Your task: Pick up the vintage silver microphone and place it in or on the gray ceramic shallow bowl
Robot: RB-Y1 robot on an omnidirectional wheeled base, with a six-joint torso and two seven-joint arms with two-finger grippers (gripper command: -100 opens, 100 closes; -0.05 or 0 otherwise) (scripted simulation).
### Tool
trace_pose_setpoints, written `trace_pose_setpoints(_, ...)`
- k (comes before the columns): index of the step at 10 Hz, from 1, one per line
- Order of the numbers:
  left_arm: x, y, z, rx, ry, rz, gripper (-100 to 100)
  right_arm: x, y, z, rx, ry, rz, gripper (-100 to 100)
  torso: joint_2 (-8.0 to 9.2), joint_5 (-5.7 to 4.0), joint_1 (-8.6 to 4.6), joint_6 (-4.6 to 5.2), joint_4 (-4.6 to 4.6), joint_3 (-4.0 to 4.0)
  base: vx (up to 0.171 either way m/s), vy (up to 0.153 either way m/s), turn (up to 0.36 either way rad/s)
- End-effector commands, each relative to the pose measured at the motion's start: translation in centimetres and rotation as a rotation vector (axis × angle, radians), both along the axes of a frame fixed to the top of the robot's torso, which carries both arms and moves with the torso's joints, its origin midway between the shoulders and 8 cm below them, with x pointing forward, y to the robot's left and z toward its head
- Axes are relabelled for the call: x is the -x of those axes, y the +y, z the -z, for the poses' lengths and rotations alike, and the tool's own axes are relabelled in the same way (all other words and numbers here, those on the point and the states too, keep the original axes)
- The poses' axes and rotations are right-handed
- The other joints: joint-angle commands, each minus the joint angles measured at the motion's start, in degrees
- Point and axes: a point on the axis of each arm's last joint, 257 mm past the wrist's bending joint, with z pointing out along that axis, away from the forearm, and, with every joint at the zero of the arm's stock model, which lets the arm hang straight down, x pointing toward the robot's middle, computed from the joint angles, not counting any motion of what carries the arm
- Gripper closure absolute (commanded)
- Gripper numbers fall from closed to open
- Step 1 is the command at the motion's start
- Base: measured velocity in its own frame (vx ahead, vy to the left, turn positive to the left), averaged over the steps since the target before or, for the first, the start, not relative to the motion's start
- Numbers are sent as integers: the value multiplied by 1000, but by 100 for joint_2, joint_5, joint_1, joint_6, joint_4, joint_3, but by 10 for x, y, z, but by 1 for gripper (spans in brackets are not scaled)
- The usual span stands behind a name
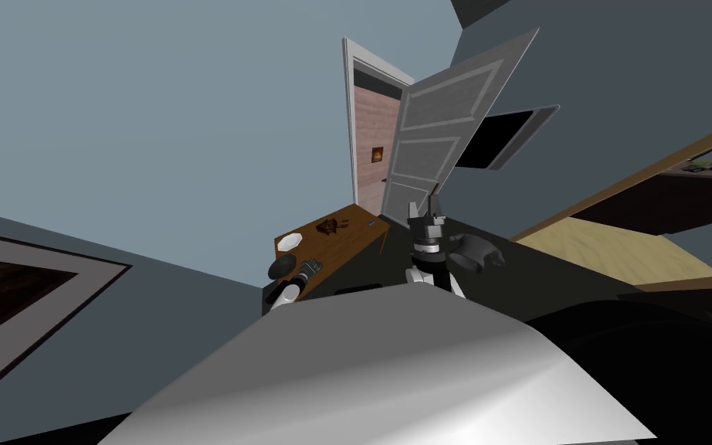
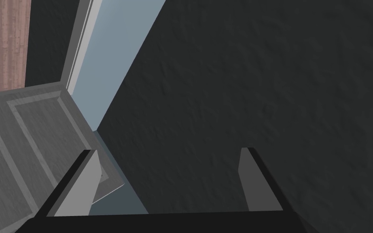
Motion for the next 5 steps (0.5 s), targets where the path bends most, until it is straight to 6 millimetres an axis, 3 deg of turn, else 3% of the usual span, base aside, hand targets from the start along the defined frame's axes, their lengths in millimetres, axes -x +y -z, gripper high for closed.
trace_pose_setpoints(1, 0, 0, 0, 0, 0, 0, 0, 0, 0, 0, 0, 0, 0, 0, 0, 0, 0, 0, 0, 0, 0, 0, 0)
trace_pose_setpoints(2, -10, 3, -8, 7, -30, -24, 100, 0, 0, 0, 0, 0, 0, 0, -4, 0, 3, 0, 0, -2, -85, 1, -41)
trace_pose_setpoints(5, -27, 10, -21, 22, -84, -76, 100, 0, 0, 0, 0, 0, 0, 0, 52, 2, 11, -4, 15, 31, -147, 17, -60)
